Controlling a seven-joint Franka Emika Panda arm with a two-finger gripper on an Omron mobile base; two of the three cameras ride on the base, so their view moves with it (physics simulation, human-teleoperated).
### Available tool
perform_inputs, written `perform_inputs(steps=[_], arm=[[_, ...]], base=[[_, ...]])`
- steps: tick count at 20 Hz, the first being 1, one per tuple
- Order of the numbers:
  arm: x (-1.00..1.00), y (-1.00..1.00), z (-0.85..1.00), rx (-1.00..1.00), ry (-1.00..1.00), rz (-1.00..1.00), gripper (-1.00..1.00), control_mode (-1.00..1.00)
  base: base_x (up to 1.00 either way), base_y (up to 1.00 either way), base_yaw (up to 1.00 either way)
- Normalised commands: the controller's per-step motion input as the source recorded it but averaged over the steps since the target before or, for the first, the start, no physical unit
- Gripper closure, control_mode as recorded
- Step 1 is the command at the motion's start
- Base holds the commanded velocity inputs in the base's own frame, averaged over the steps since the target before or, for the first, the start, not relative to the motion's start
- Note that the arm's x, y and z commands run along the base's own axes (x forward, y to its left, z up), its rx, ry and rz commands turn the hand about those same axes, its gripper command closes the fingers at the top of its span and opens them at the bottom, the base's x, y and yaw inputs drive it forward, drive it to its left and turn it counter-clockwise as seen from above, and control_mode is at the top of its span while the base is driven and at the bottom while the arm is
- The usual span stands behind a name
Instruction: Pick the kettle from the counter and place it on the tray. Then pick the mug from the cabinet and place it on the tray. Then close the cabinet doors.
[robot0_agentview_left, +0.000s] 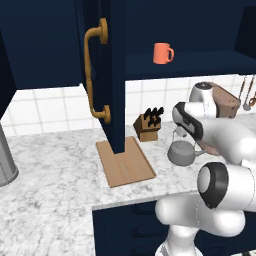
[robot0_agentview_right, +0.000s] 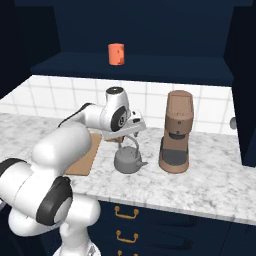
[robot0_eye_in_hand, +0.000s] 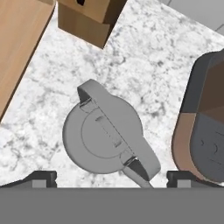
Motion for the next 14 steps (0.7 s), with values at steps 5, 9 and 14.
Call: perform_inputs(steps=[5,9,14], arm=[[0.31,-0.09,-0.11,0.0,0.01,0.09,-1.0,-1.0],[0.29,0.0,-0.17,0.0,0.05,0.07,-1.0,-1.0],[0.37,-0.01,-0.14,0.0,0.05,0.05,-1.0,-1.0]], base=[[0.0,0.0,0.0],[0.0,0.0,0.0],[0.0,0.0,0.0]])
